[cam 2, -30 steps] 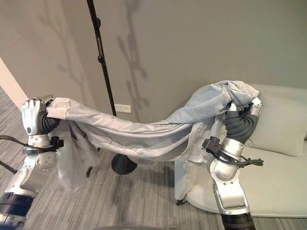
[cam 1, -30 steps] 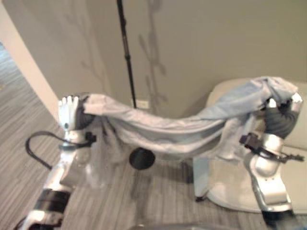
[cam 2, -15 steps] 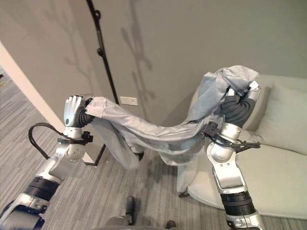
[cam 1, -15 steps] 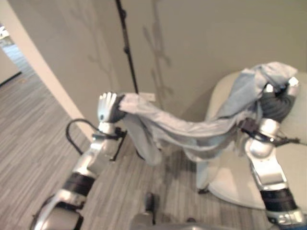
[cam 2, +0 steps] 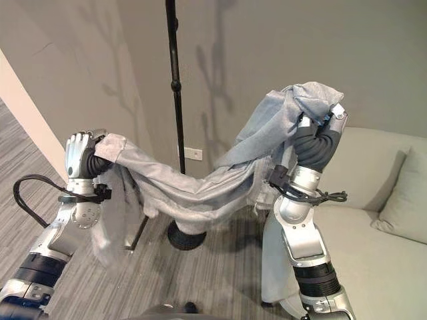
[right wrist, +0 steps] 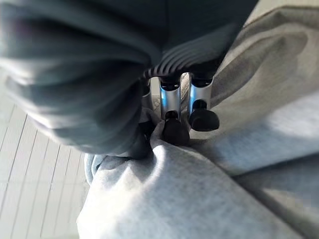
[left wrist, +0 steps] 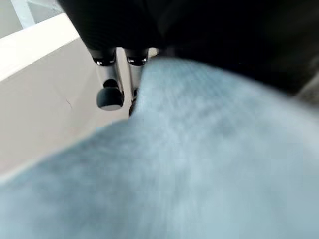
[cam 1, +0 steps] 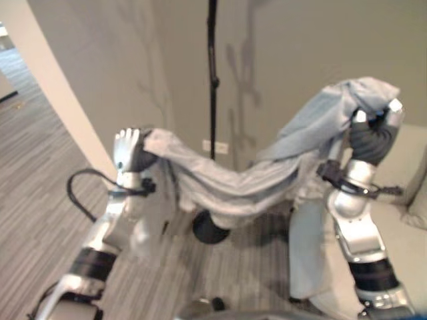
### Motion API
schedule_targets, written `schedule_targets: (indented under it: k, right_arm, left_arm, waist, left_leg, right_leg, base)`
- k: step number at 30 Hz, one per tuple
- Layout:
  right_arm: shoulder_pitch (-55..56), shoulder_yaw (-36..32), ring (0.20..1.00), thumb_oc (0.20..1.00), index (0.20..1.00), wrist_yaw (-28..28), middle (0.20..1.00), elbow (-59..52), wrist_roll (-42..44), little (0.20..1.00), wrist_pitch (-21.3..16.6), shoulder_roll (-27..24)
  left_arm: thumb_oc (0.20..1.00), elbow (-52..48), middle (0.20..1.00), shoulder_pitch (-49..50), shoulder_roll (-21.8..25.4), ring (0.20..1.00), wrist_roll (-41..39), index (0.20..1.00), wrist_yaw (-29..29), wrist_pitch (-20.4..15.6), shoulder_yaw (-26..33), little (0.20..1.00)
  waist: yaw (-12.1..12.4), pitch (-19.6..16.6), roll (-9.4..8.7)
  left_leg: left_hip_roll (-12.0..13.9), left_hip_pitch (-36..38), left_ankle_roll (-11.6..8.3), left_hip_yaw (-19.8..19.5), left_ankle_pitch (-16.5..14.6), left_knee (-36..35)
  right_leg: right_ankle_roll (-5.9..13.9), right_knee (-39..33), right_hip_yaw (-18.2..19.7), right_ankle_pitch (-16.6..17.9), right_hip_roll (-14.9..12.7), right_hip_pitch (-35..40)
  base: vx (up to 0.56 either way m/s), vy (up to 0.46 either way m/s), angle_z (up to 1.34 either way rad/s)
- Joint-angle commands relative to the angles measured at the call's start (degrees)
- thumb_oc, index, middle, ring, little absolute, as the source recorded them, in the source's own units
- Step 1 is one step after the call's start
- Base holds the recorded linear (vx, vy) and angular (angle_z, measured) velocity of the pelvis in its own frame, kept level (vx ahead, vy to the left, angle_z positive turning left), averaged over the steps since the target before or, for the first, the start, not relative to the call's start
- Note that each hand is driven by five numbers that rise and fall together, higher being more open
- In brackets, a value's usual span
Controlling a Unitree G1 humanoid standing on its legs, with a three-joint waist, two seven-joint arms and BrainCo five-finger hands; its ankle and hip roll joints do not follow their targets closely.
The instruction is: Hang the clothes on the sofa on the clothes rack.
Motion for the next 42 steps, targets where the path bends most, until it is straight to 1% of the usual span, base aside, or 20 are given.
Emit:
schedule_targets:
  k: [1,4,5,6,9,12,13,14,15,17,18,20,21,22,26,29,33,37,38,42]
  right_arm:
    - [-0.08,-4.07,0.2,0.2,0.2,-0.02,0.2,-4.9,-1.39,0.2,-2.46,-2.35]
    - [0.09,-6.02,0.2,0.2,0.2,-0.78,0.2,-5.67,-1.82,0.2,-2.24,-3.14]
    - [-0.39,-6.96,0.2,0.2,0.2,-1.4,0.2,-5.4,-2.14,0.2,-1.97,-3.63]
    - [-0.35,-8.76,0.2,0.2,0.2,-2.52,0.2,-4.95,-3.91,0.2,-1.34,-4.82]
    - [-0.8,-11.1,0.2,0.2,0.2,-4.39,0.2,-2.33,-8.55,0.2,0.44,-8.18]
    - [-1.21,-14.62,0.2,0.2,0.2,-5.32,0.2,4.54,-10.93,0.2,0.73,-14.77]
    - [-0.85,-15.77,0.2,0.2,0.2,-5.27,0.2,7.53,-10.81,0.2,0.53,-17.97]
    - [-3.36,-16.69,0.2,0.2,0.2,-6.1,0.2,13.69,-7.85,0.2,-1.15,-23.58]
    - [-3.95,-16.31,0.2,0.2,0.2,-6.09,0.2,15.35,-7.0,0.2,-1.28,-25.46]
    - [-5.71,-15.94,0.2,0.2,0.2,-6.27,0.2,17.49,-5.86,0.2,-1.72,-27.86]
    - [-6.23,-16.87,0.2,0.2,0.2,-6.29,0.2,18.48,-4.8,0.2,-1.43,-30.49]
    - [-6.15,-17.0,0.2,0.2,0.2,-6.29,0.2,18.49,-4.79,0.2,-1.45,-30.46]
    - [-7.99,-17.18,0.2,0.2,0.2,-8.61,0.2,21.4,-5.41,0.2,-1.27,-33.65]
    - [-8.66,-17.65,0.2,0.2,0.2,-8.7,0.2,22.34,-6.44,0.2,-0.14,-35.83]
    - [-10.67,-16.23,0.2,0.2,0.2,-7.53,0.2,23.68,-4.94,0.2,0.51,-35.62]
    - [-11.37,-14.25,0.2,0.2,0.2,-6.08,0.2,26.59,-4.2,0.2,1.17,-35.73]
    - [-15.57,-8.67,0.2,0.2,0.2,-4.33,0.2,34.29,-1.56,0.2,1.09,-37.49]
    - [-24.3,-0.94,0.2,0.2,0.2,-3.81,0.2,45.75,1.53,0.2,2.04,-39.94]
    - [-28.32,2.55,0.2,0.2,0.2,-3.09,0.2,50.97,2.52,0.2,2.65,-41.19]
    - [-40.34,11.37,0.2,0.2,0.2,-1.49,0.2,63.58,6.76,0.2,2.78,-41.7]
  left_arm:
    - [0.2,-6.39,0.2,-0.29,2.92,0.2,-0.63,0.2,1.77,-1.27,1.89,0.2]
    - [0.2,-6.64,0.2,-1.63,3.46,0.2,0.66,0.2,0.96,-1.44,1.3,0.2]
    - [0.2,-6.29,0.2,-2.99,3.7,0.2,0.81,0.2,0.97,-1.32,1.11,0.2]
    - [0.2,-5.69,0.2,-6.19,5.0,0.2,3.31,0.2,1.97,0.04,1.02,0.2]
    - [0.2,-4.22,0.2,-12.67,7.76,0.2,8.01,0.2,4.11,1.91,-0.15,0.2]
    - [0.2,0.47,0.2,-23.48,14.42,0.2,12.36,0.2,4.75,3.86,-4.53,0.2]
    - [0.2,2.66,0.2,-26.04,16.84,0.2,12.85,0.2,4.66,3.99,-5.99,0.2]
    - [0.2,7.6,0.2,-32.91,20.71,0.2,12.8,0.2,4.11,5.08,-11.01,0.2]
    - [0.2,9.11,0.2,-33.78,21.63,0.2,12.49,0.2,3.75,5.38,-12.1,0.2]
    - [0.2,11.12,0.2,-35.98,22.47,0.2,11.93,0.2,3.28,5.73,-14.28,0.2]
    - [0.2,13.47,0.2,-39.27,23.14,0.2,11.51,0.2,2.78,6.03,-16.22,0.2]
    - [0.2,13.61,0.2,-39.54,23.09,0.2,11.48,0.2,2.83,6.02,-16.49,0.2]
    - [0.2,13.85,0.2,-42.65,25.18,0.2,13.11,0.2,2.73,6.24,-19.88,0.2]
    - [0.2,14.54,0.2,-42.79,25.65,0.2,13.53,0.2,2.14,6.36,-20.78,0.2]
    - [0.2,16.85,0.2,-43.98,25.11,0.2,12.56,0.2,1.03,5.59,-23.01,0.2]
    - [0.2,19.24,0.2,-42.82,23.83,0.2,10.4,0.2,-0.67,5.4,-23.0,0.2]
    - [0.2,27.62,0.2,-44.26,21.82,0.2,7.55,0.2,-1.63,5.09,-26.51,0.2]
    - [0.2,37.91,0.2,-50.32,19.09,0.2,4.36,0.2,-1.15,7.25,-31.22,0.2]
    - [0.2,43.61,0.2,-53.18,18.08,0.2,2.99,0.2,-1.48,8.45,-33.41,0.2]
    - [0.2,55.17,0.2,-58.66,15.14,0.2,-0.95,0.2,-1.96,8.94,-37.24,0.2]
  waist:
    - [-2.19,-1.11,2.27]
    - [-4.04,-0.48,3.56]
    - [-4.74,-0.14,3.72]
    - [-5.7,0.03,3.46]
    - [-7.18,0.15,2.98]
    - [-8.09,-1.23,1.73]
    - [-8.42,-2.1,1.72]
    - [-8.38,-0.59,0.81]
    - [-8.09,-0.21,0.33]
    - [-7.9,0.52,-0.11]
    - [-8.09,0.05,-0.41]
    - [-7.91,0.09,-0.54]
    - [-6.78,-0.7,0.29]
    - [-6.82,-2.0,1.58]
    - [-7.13,-3.96,2.17]
    - [-6.59,-4.4,2.16]
    - [-6.31,-4.64,2.38]
    - [-6.33,-4.61,2.44]
    - [-6.4,-4.76,2.5]
    - [-6.93,-4.63,2.57]
  left_leg:
    - [1.38,1.37,-4.4,-3.87,3.24,-6.61]
    - [1.6,5.31,-5.43,-6.43,2.69,-9.14]
    - [1.83,6.37,-6.02,-7.87,2.47,-9.68]
    - [1.99,8.62,-7.0,-9.79,1.22,-10.81]
    - [2.75,11.54,-8.08,-11.47,-0.74,-11.13]
    - [4.56,13.9,-9.28,-13.63,-4.02,-9.38]
    - [6.76,14.33,-10.98,-14.26,-4.7,-6.82]
    - [7.44,5.23,-13.44,-16.14,1.74,11.62]
    - [7.72,3.26,-13.59,-15.68,3.92,15.51]
    - [7.76,-0.43,-13.04,-15.39,3.91,19.75]
    - [10.2,-2.56,-12.82,-11.75,2.47,14.01]
    - [10.16,-2.41,-12.81,-11.62,2.58,13.78]
    - [10.36,-3.54,-13.18,-9.02,4.11,1.67]
    - [10.82,-0.5,-13.73,-8.07,6.47,-6.79]
    - [10.51,2.69,-14.65,-6.04,8.57,-11.94]
    - [10.25,3.88,-14.68,-5.78,8.03,-12.41]
    - [10.36,5.18,-14.79,-5.44,7.49,-12.41]
    - [10.38,5.66,-14.89,-5.48,7.14,-12.41]
    - [10.58,5.72,-14.97,-5.53,6.88,-12.41]
    - [10.68,6.08,-15.07,-5.38,6.59,-12.41]
  right_leg:
    - [-4.25,-15.62,-3.62,8.14,6.91,4.64]
    - [-5.75,-23.75,-3.73,2.7,7.59,1.43]
    - [-6.04,-29.51,-3.27,3.14,7.95,0.52]
    - [-5.06,-40.35,-1.03,5.64,8.1,-1.1]
    - [-3.01,-46.69,1.28,11.46,7.76,-2.32]
    - [-3.09,-47.3,1.66,10.81,8.71,0.28]
    - [-3.61,-47.35,0.83,9.8,9.66,1.7]
    - [-5.93,-49.59,-1.81,10.26,10.01,5.47]
    - [-6.57,-49.96,-1.99,9.92,10.05,6.44]
    - [-7.07,-50.76,-2.7,9.52,9.96,7.37]
    - [-6.45,-51.93,-3.63,8.71,9.45,8.6]
    - [-6.44,-51.95,-3.52,8.73,9.39,8.6]
    - [-5.72,-52.98,-4.45,8.12,9.47,10.21]
    - [-4.89,-52.95,-5.49,7.76,9.67,9.87]
    - [-4.61,-53.51,-6.14,7.22,9.21,11.2]
    - [-4.62,-53.67,-6.17,6.96,9.13,11.78]
    - [-4.62,-53.7,-6.2,6.71,9.19,12.32]
    - [-4.43,-53.92,-6.56,6.82,9.29,12.37]
    - [-4.26,-54.05,-6.7,6.89,9.27,12.3]
    - [-4.24,-53.96,-6.29,6.89,9.45,11.92]
  base:
    - [0.31,0.041,0.32]
    - [0.26,-0.06,0.49]
    - [0.41,-0.193,1.07]
    - [0.41,-0.212,0.96]
    - [0.37,-0.157,0.63]
    - [0.42,-0.245,0.83]
    - [0.42,-0.44,1.0]
    - [0.33,-0.404,0.88]
    - [0.14,-0.315,0.83]
    - [0.07,-0.082,0.52]
    - [0.09,0.0,0.3]
    - [0.13,0.026,0.2]
    - [0.28,0.121,0.16]
    - [0.32,0.146,0.16]
    - [0.2,0.068,0.07]
    - [0.16,0.022,-0.12]
    - [0.1,0.009,-0.09]
    - [0.07,0.008,0.07]
    - [0.04,0.011,0.11]
    - [0.04,0.013,0.03]
